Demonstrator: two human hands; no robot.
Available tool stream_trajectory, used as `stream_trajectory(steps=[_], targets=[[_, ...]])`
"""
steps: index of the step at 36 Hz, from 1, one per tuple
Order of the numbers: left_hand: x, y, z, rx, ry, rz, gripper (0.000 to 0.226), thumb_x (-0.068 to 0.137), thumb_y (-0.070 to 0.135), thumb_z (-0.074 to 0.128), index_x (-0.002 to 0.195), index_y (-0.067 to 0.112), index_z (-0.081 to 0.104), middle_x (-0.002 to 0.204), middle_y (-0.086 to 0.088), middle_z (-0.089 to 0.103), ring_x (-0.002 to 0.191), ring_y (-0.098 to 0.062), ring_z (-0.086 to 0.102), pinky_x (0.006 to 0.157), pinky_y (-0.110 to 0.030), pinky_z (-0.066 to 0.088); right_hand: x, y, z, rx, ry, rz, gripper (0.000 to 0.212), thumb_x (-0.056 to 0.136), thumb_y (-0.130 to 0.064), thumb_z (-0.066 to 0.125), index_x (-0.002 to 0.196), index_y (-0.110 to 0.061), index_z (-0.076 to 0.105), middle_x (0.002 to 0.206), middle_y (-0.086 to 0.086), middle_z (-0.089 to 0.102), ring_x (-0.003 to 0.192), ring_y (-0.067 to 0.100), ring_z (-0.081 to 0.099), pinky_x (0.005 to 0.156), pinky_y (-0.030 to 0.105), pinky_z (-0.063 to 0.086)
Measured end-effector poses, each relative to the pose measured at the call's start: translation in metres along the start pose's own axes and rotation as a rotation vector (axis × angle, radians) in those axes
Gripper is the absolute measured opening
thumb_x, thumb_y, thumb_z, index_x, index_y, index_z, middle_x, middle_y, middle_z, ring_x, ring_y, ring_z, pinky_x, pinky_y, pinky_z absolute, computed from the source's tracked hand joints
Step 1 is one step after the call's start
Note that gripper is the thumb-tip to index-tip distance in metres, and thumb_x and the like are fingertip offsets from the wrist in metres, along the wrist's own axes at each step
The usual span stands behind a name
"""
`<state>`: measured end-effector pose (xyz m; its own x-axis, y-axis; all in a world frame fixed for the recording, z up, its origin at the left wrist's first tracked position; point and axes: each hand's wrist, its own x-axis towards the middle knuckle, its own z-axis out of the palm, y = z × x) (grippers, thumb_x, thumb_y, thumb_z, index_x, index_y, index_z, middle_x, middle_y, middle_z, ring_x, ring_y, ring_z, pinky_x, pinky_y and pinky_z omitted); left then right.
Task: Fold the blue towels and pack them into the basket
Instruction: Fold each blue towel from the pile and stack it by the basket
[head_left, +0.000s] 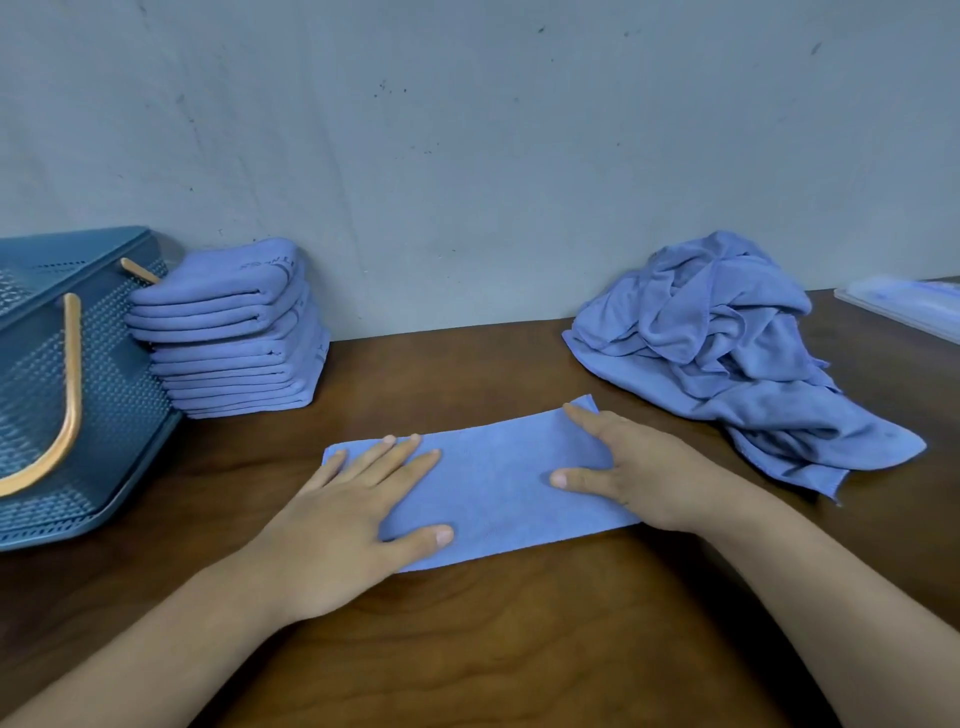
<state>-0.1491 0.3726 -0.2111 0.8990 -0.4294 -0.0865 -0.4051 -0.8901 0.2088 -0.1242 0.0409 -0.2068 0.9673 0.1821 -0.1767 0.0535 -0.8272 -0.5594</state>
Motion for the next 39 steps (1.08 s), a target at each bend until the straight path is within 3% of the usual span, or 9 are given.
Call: stream_trajectory(steps=[6, 10, 15, 21, 24, 30, 33, 36, 39], targets=[[-0.038, -0.022, 0.006, -0.044, 0.102, -0.096, 0.07, 0.097, 0.081, 0.018, 0.162, 0.058, 0.007, 0.166, 0.041, -0.008, 0.147, 0.02, -0.024, 0.131, -0.031, -0.003, -0.003, 0.0, 0.001, 0.031, 0.032, -0.009, 0.106, 0.076, -0.079, 0.074, 0.164, -0.05, 0.02, 0.173, -0.016, 0.019, 0.159, 0.01, 0.02, 0.125, 0.03, 0.023], [-0.047, -0.031, 0.007, -0.155, 0.176, -0.092, 0.068, 0.098, 0.077, 0.029, 0.161, 0.052, 0.027, 0.166, 0.039, 0.011, 0.15, 0.021, -0.01, 0.13, -0.027, 0.004, -0.007, 0.0, 0.004, 0.146, 0.102, -0.017, 0.085, 0.077, -0.069, 0.082, 0.151, -0.056, 0.042, 0.165, -0.021, 0.033, 0.154, 0.005, 0.029, 0.12, 0.028, 0.029], [-0.041, -0.035, 0.005, -0.22, 0.183, -0.082, 0.061, 0.098, 0.075, 0.038, 0.155, 0.055, 0.035, 0.16, 0.045, 0.015, 0.141, 0.031, -0.011, 0.125, -0.023, 0.004, -0.01, -0.001, 0.001, 0.268, 0.177, -0.012, 0.056, 0.085, -0.046, 0.086, 0.135, -0.051, 0.062, 0.141, -0.029, 0.05, 0.137, -0.001, 0.043, 0.104, 0.019, 0.037], [-0.039, -0.041, 0.006, -0.326, 0.211, -0.096, 0.052, 0.099, 0.067, 0.049, 0.149, 0.057, 0.042, 0.143, 0.057, 0.018, 0.136, 0.035, -0.003, 0.123, -0.021, 0.004, -0.01, -0.018, -0.007, 0.293, 0.213, -0.002, 0.051, 0.092, -0.031, 0.08, 0.135, -0.051, 0.062, 0.148, -0.023, 0.054, 0.136, -0.001, 0.049, 0.108, 0.024, 0.043], [-0.038, -0.04, 0.008, -0.339, 0.217, -0.085, 0.052, 0.101, 0.064, 0.051, 0.151, 0.055, 0.042, 0.143, 0.054, 0.019, 0.125, 0.041, -0.007, 0.124, -0.022, 0.004, -0.015, -0.042, -0.022, 0.229, 0.191, -0.013, 0.053, 0.097, -0.028, 0.073, 0.143, -0.051, 0.058, 0.147, -0.026, 0.051, 0.128, -0.008, 0.048, 0.094, 0.014, 0.041], [-0.039, -0.041, 0.009, -0.349, 0.235, -0.076, 0.057, 0.102, 0.064, 0.049, 0.156, 0.051, 0.038, 0.157, 0.042, 0.022, 0.139, 0.023, 0.001, 0.129, -0.027, 0.003, -0.008, -0.105, -0.035, 0.236, 0.14, -0.041, 0.054, 0.098, -0.025, 0.068, 0.142, -0.055, 0.057, 0.146, -0.025, 0.052, 0.126, -0.002, 0.051, 0.085, 0.016, 0.047], [-0.039, -0.043, 0.007, -0.458, 0.26, -0.102, 0.053, 0.102, 0.059, 0.053, 0.153, 0.056, 0.038, 0.146, 0.044, 0.026, 0.141, 0.014, 0.015, 0.129, -0.031, 0.015, 0.001, -0.133, -0.028, 0.233, 0.118, -0.06, 0.054, 0.095, -0.027, 0.069, 0.137, -0.059, 0.06, 0.147, -0.027, 0.054, 0.134, 0.002, 0.051, 0.099, 0.023, 0.05], [-0.036, -0.047, 0.004, -0.758, 0.389, -0.131, 0.042, 0.105, 0.033, 0.059, 0.142, 0.053, 0.05, 0.13, 0.044, 0.056, 0.131, 0.014, 0.045, 0.116, -0.026, 0.038, 0.006, -0.158, -0.012, 0.222, 0.084, -0.061, 0.054, 0.098, -0.021, 0.066, 0.144, -0.048, 0.059, 0.141, -0.019, 0.059, 0.121, 0.001, 0.058, 0.089, 0.018, 0.051], [-0.032, -0.052, -0.001, -0.949, 0.533, -0.21, 0.042, 0.106, 0.011, 0.055, 0.132, 0.043, 0.058, 0.112, 0.029, 0.07, 0.112, 0.008, 0.061, 0.098, -0.019, 0.045, 0.01, -0.175, 0.017, 0.248, 0.032, -0.036, 0.052, 0.098, -0.014, 0.062, 0.147, -0.03, 0.059, 0.134, 0.003, 0.066, 0.106, 0.015, 0.068, 0.084, 0.032, 0.061]])
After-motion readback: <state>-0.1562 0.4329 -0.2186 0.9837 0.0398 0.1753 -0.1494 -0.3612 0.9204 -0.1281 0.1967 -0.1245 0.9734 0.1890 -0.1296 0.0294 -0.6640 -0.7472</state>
